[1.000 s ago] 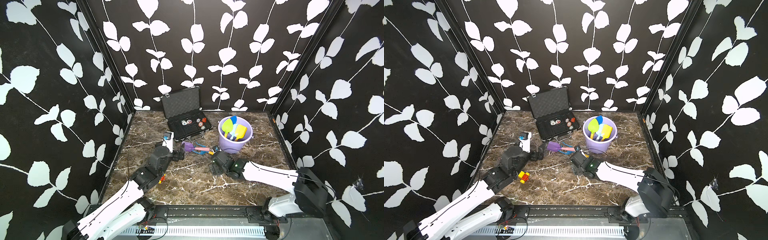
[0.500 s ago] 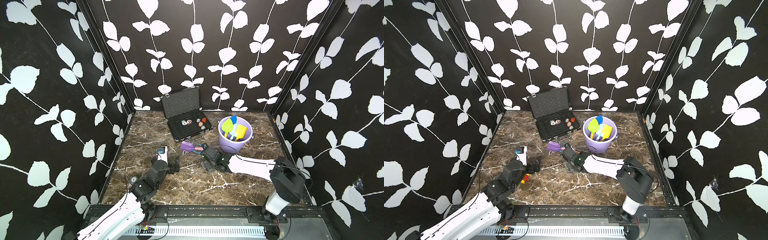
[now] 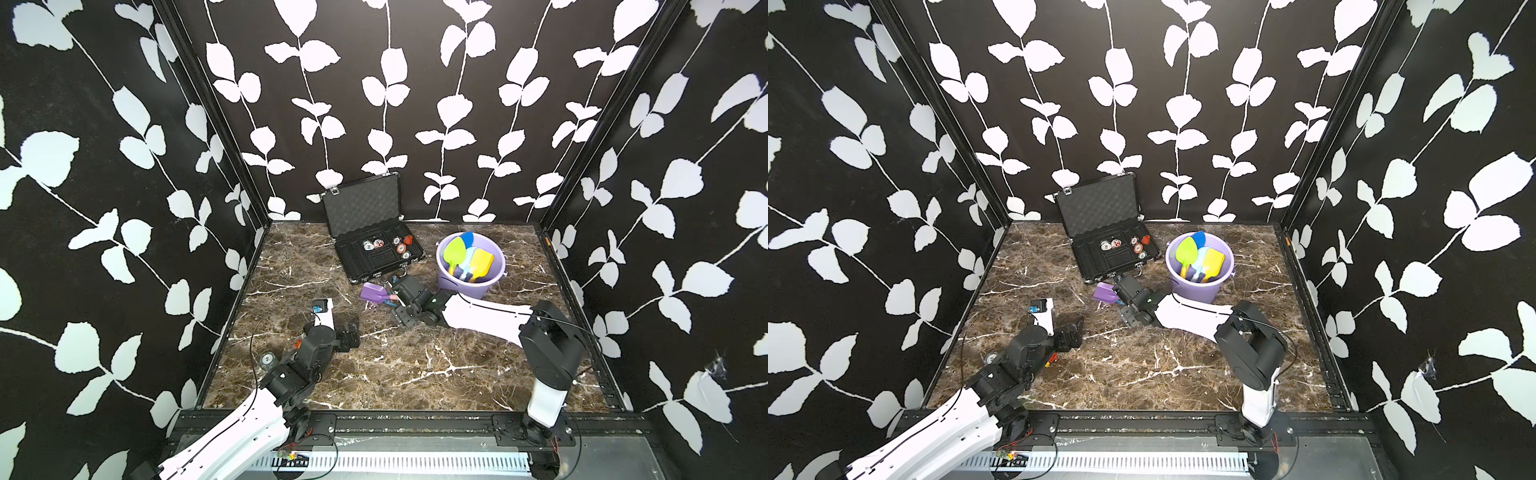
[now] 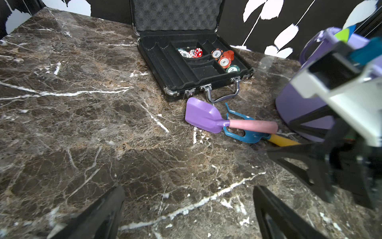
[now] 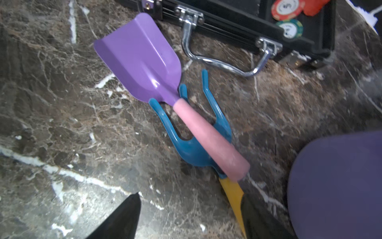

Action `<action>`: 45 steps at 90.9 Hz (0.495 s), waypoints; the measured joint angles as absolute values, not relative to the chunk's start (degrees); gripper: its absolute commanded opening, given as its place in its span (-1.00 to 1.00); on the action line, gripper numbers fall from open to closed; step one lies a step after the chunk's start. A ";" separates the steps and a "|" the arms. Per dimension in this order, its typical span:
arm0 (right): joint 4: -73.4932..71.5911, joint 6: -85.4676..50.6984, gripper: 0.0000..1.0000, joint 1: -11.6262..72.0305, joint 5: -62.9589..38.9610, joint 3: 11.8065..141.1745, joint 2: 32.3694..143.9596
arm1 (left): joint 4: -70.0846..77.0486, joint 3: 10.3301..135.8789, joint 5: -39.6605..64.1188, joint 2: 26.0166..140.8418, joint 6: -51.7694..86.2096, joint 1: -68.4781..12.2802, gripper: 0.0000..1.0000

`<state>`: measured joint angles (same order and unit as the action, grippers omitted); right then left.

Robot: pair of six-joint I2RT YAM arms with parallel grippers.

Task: Organize the gardening tools
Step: Pick up the gardening tool from the center of the board.

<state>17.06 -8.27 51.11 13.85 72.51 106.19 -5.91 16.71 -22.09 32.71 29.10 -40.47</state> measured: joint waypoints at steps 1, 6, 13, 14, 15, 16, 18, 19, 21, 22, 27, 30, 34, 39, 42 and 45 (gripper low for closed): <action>17.08 -8.12 0.47 51.05 13.76 72.77 106.45 | -5.85 16.67 -22.04 32.64 29.17 -40.47 0.98; 17.54 -7.09 0.45 50.63 13.21 74.46 107.85 | -5.52 16.38 -21.89 32.51 29.61 -40.47 0.98; 17.98 -5.85 0.39 50.00 12.71 77.03 109.84 | -4.80 15.53 -21.82 32.21 30.22 -40.47 0.97; 17.98 -5.72 0.38 49.89 12.69 77.34 110.06 | -4.75 15.40 -21.80 32.16 30.24 -40.47 0.98; 18.11 -5.52 0.36 49.78 12.49 77.73 110.39 | -4.71 15.27 -21.80 32.12 30.33 -40.47 0.98; 18.17 -5.41 0.35 49.69 12.43 78.02 110.59 | -4.64 15.16 -21.82 32.10 30.39 -40.47 0.98; 18.33 -5.02 0.33 49.47 12.23 78.52 110.93 | -4.51 14.87 -21.80 32.01 30.48 -40.47 0.98; 18.41 -4.91 0.32 49.39 12.08 78.76 111.09 | -4.49 14.76 -21.80 31.97 30.50 -40.47 0.98; 18.55 -4.56 0.30 49.15 11.81 79.22 111.37 | -4.47 14.57 -21.82 31.88 30.57 -40.47 0.98; 18.65 -4.56 0.27 49.04 11.70 79.44 111.50 | -4.47 14.48 -21.82 31.88 30.61 -40.47 0.98; 18.94 -3.92 0.20 48.45 11.00 80.34 112.12 | -4.45 14.22 -21.82 31.79 30.68 -40.47 0.98; 19.20 -3.40 0.18 48.01 10.46 80.93 112.49 | -4.45 14.15 -21.82 31.79 30.68 -40.47 0.98; 19.57 -2.98 0.17 47.51 9.74 81.73 113.03 | -4.40 14.13 -21.82 31.77 30.68 -40.47 0.98; 20.05 -2.31 0.17 46.92 8.64 82.59 113.73 | -4.40 14.13 -21.82 31.75 30.65 -40.47 0.98; 20.40 -1.89 0.17 46.59 7.97 83.05 114.15 | -4.40 14.11 -21.82 31.73 30.65 -40.47 0.97; 20.80 -1.50 0.17 46.30 7.35 83.53 114.61 | -4.40 14.11 -21.85 31.68 30.65 -40.47 0.97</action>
